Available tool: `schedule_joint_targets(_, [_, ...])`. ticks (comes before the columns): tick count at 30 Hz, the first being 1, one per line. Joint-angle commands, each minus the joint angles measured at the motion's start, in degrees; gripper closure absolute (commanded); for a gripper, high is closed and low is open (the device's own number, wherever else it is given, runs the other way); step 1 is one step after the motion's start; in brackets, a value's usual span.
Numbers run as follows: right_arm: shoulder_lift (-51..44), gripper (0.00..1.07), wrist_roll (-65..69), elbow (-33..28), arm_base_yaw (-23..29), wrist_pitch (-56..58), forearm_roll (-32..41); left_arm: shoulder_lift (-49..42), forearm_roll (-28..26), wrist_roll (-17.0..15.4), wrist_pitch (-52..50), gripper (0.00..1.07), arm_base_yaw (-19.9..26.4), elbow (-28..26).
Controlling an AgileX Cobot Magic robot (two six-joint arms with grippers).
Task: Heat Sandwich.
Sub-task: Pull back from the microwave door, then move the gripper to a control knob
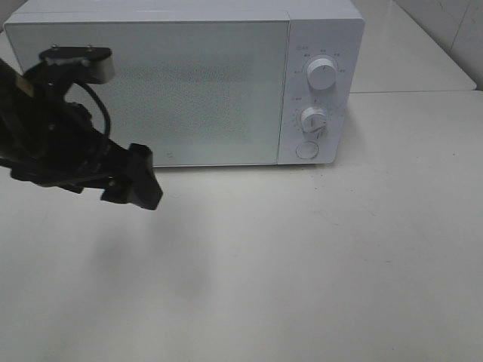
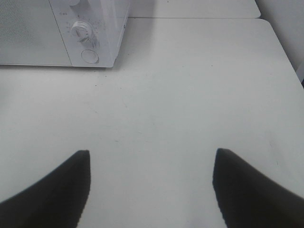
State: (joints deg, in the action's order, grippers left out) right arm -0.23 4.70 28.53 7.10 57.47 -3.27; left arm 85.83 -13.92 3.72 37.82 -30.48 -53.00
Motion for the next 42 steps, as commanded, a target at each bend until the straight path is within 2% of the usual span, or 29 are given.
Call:
schedule_joint_targets(1, [-1.6, 0.39, -0.7, 0.0, -0.3, -0.4, -0.2, -2.5, 1.3, -0.1, 4.0, 0.09, 2.7, 0.2])
schedule_joint_targets(4, [-1.6, 0.4, -0.7, 0.0, -0.3, -0.4, -0.2, -5.0, 2.6, -0.1, 8.0, 0.09, 6.5, 0.2])
schedule_joint_targets(5, [-1.6, 0.41, -0.7, 0.0, -0.3, -0.4, -0.2, -6.4, 3.7, -0.1, 10.3, 0.09, 9.1, 0.2])
schedule_joint_targets(6, [-1.6, 0.41, -0.7, 0.0, -0.3, -0.4, -0.2, -6.4, 3.7, -0.1, 10.3, 0.09, 9.1, 0.2])
schedule_joint_targets(8, [-1.6, 0.41, -0.7, 0.0, -0.3, -0.4, -0.2, -7.7, 5.0, -0.1, 12.1, 0.09, 11.9, 0.2])
schedule_joint_targets(9, [-1.6, 0.41, -0.7, 0.0, -0.3, -0.4, -0.2, -8.9, 6.5, -0.1, 13.8, 0.09, 14.9, 0.2])
schedule_joint_targets(11, [-1.6, 0.41, -0.7, 0.0, -0.3, -0.4, -0.2, -9.4, 6.9, -0.1, 14.4, 0.09, 16.4, 0.2])
schedule_joint_targets(14, [-1.6, 0.41, -0.7, 0.0, -0.3, -0.4, -0.2, -10.6, 7.3, 0.1, 18.6, 0.09, 22.6, 0.2])
schedule_joint_targets(16, [-1.6, 0.41, -0.7, 0.0, -0.3, -0.4, -0.2, -10.9, 7.3, 0.4, 19.7, 0.09, 23.8, 0.2])
schedule_joint_targets(18, [-1.6, 0.41, -0.8, 0.0, -0.3, -0.4, -0.2, -11.3, 7.3, 1.5, 23.1, 0.09, 28.4, 0.2])
schedule_joint_targets(22, [-1.6, 0.41, -0.9, 0.0, -0.3, -0.4, -0.2, -13.1, 6.0, 1.2, 26.9, 0.09, 32.8, 0.2])
schedule_joint_targets(26, [-1.6, 0.41, -0.9, 0.0, -0.3, -0.4, -0.2, -15.6, 5.9, 1.2, 28.7, 0.09, 33.8, 0.2])
schedule_joint_targets(38, [-1.6, 0.41, -0.9, 0.0, -0.3, -0.4, -0.2, -31.3, 6.2, 1.4, 29.3, 0.09, 33.8, 0.7])
schedule_joint_targets(42, [-1.6, 0.41, -0.9, 0.0, -0.3, -0.4, -0.2, -38.6, 6.3, 1.7, 28.2, 0.09, 33.7, 5.5])
